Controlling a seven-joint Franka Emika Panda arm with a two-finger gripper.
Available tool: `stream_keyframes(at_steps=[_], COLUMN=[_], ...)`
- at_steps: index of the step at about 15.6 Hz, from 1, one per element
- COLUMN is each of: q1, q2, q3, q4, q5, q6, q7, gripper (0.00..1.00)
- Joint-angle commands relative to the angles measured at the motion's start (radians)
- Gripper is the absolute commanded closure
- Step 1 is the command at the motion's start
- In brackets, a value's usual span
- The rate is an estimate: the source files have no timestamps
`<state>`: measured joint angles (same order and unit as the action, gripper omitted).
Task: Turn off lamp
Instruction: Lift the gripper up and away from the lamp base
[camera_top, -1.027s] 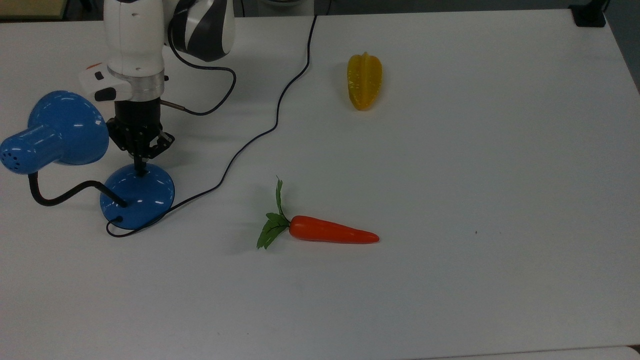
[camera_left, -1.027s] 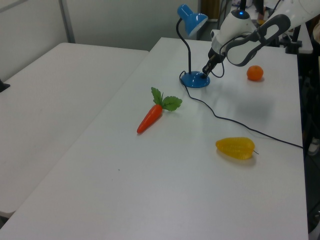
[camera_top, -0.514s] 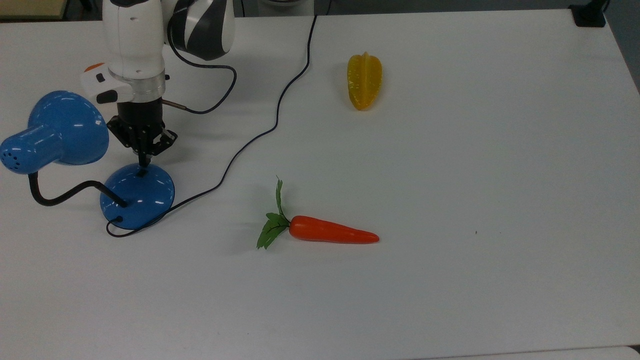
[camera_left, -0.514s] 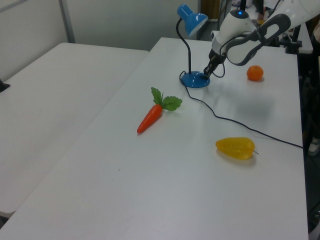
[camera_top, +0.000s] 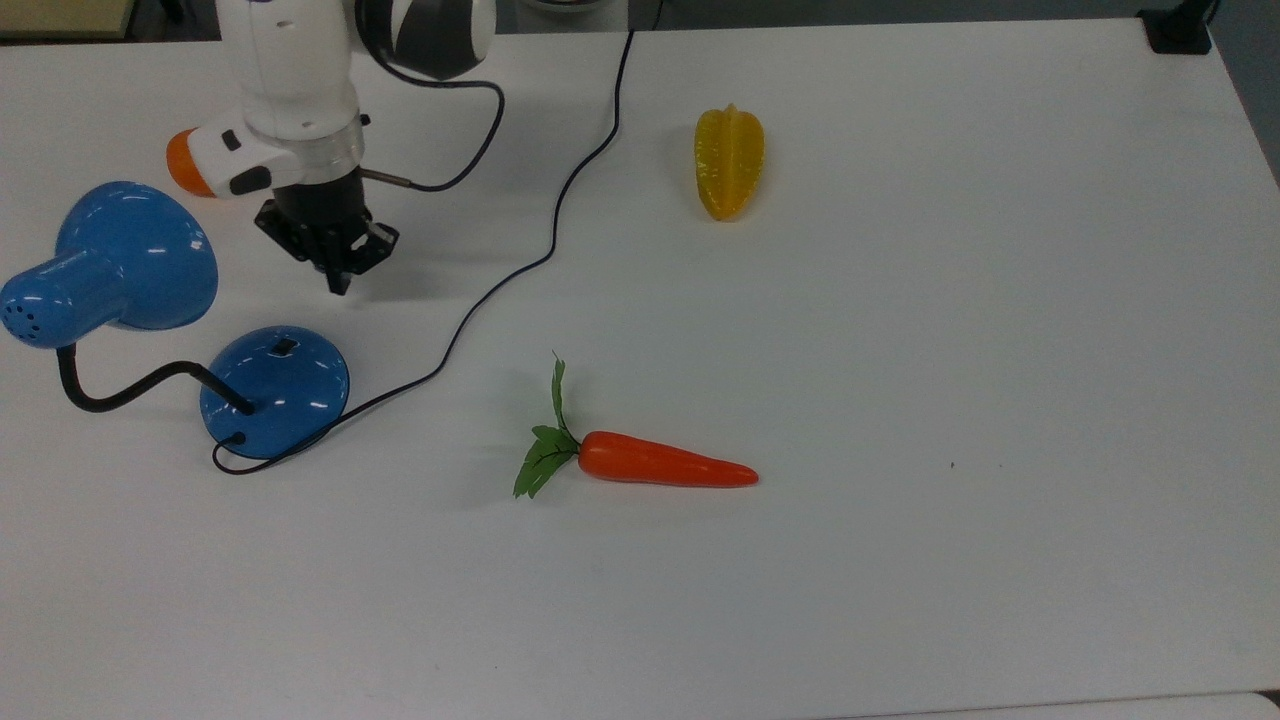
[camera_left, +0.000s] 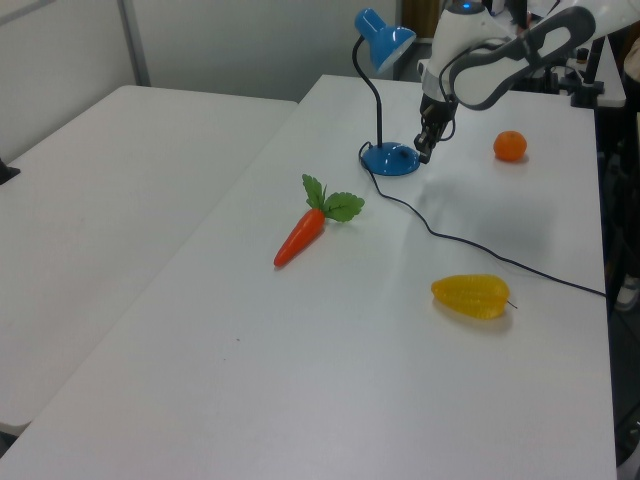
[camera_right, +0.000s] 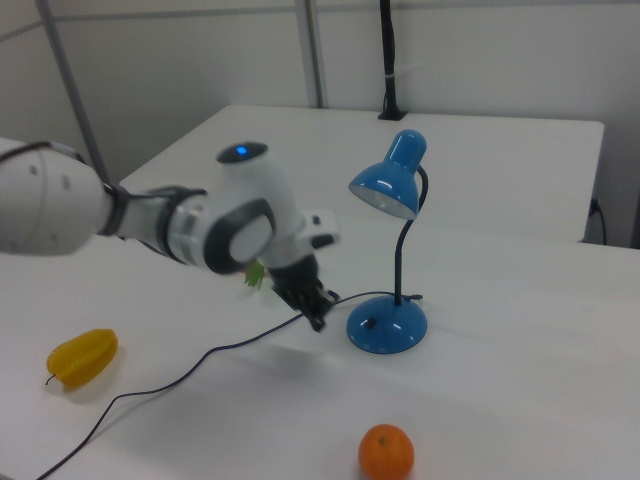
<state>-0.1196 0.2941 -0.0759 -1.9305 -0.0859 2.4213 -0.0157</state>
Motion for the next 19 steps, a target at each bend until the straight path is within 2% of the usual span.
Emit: stream_keyframes(at_steps=[1, 4, 6, 7, 13, 16, 19], q1=[0.118, 0.190, 0.233, 0.260, 0.302, 0.301, 0.291], q2=[-0.113, -0.130, -0.147, -0.180, -0.329, -0.348, -0.345], q3=[0.004, 0.004, 0.004, 0.004, 0.004, 0.004, -0.002], q4=[0.005, 0.102, 0.142, 0.154, 0.163, 0.194, 0.243], q5=[-0.003, -0.006, -0.006, -0.006, -0.008, -0.006, 0.006], q6=[-0.196, -0.394, -0.473, -0.523, -0.691, -0.763, -0.803], q7=[0.010, 0.008, 0.008, 0.008, -0.006, 0.002, 0.011], gripper=[1.00, 1.00, 1.00, 1.00, 0.99, 0.89, 0.61])
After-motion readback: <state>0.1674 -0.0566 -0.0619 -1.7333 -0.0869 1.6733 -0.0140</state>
